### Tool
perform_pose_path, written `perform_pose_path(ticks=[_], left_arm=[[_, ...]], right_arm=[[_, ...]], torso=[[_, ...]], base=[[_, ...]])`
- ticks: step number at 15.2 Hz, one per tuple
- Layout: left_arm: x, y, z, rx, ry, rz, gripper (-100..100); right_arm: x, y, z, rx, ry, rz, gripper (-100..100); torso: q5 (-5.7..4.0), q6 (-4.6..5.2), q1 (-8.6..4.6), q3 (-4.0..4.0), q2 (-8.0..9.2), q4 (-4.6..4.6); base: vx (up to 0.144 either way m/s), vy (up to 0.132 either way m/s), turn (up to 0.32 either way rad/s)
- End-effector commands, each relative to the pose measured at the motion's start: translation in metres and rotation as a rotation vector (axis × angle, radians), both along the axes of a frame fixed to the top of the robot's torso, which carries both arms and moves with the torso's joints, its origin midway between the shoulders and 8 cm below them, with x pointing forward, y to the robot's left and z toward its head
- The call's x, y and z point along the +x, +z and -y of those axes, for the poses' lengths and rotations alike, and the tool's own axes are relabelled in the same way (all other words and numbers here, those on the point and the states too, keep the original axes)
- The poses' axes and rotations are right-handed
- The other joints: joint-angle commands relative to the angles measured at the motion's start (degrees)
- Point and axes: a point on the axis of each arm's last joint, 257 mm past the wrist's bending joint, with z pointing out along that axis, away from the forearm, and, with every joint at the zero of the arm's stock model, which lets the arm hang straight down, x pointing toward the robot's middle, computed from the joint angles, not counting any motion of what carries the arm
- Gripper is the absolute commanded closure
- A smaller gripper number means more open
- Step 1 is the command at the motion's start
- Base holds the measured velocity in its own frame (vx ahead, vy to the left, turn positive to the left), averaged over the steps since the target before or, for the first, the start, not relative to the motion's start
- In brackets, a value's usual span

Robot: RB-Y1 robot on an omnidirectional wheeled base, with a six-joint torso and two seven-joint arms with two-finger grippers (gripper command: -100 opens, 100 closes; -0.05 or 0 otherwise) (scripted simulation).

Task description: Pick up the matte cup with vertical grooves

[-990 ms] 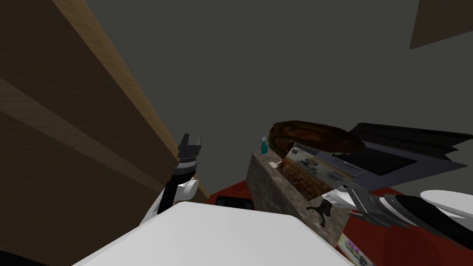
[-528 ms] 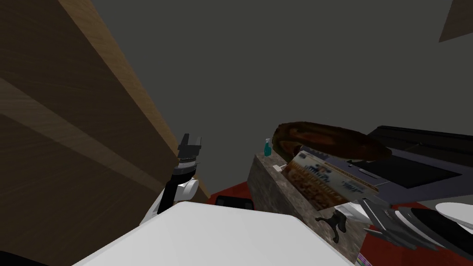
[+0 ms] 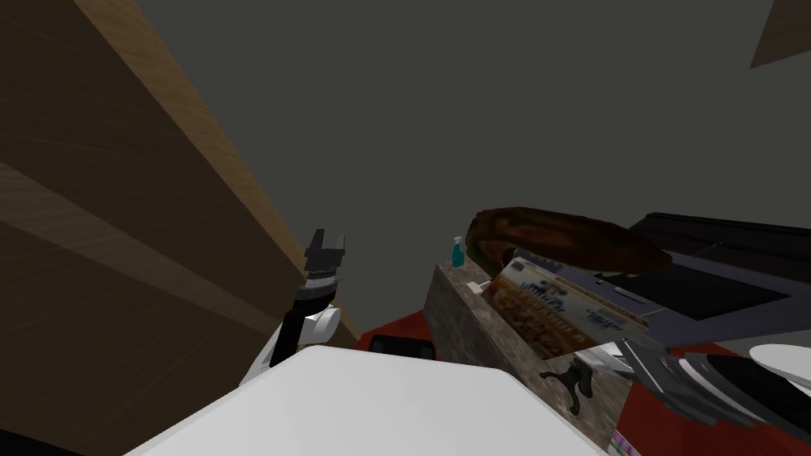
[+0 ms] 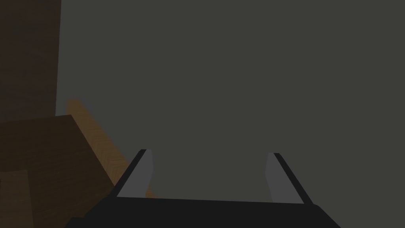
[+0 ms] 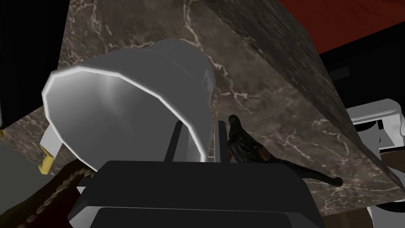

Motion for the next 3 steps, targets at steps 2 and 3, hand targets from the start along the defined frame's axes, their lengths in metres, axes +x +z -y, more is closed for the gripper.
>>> perform_pose_path(ticks=[2, 3], left_arm=[[0.0, 0.0, 0.0, 0.0, 0.0, 0.0, 0], [0.0, 0.0, 0.0, 0.0, 0.0, 0.0, 0]], right_arm=[[0.01, 0.0132, -0.0021, -0.004, 0.015, -0.001, 100], [0.0062, 0.0077, -0.0015, -0.003, 0.011, -0.002, 100]], torso=[[0.02, -0.03, 0.06, 0.03, 0.05, 0.02], [0.04, -0.07, 0.11, 0.05, 0.07, 0.04]], base=[[-0.027, 0.021, -0.09], [-0.016, 0.012, -0.02]])
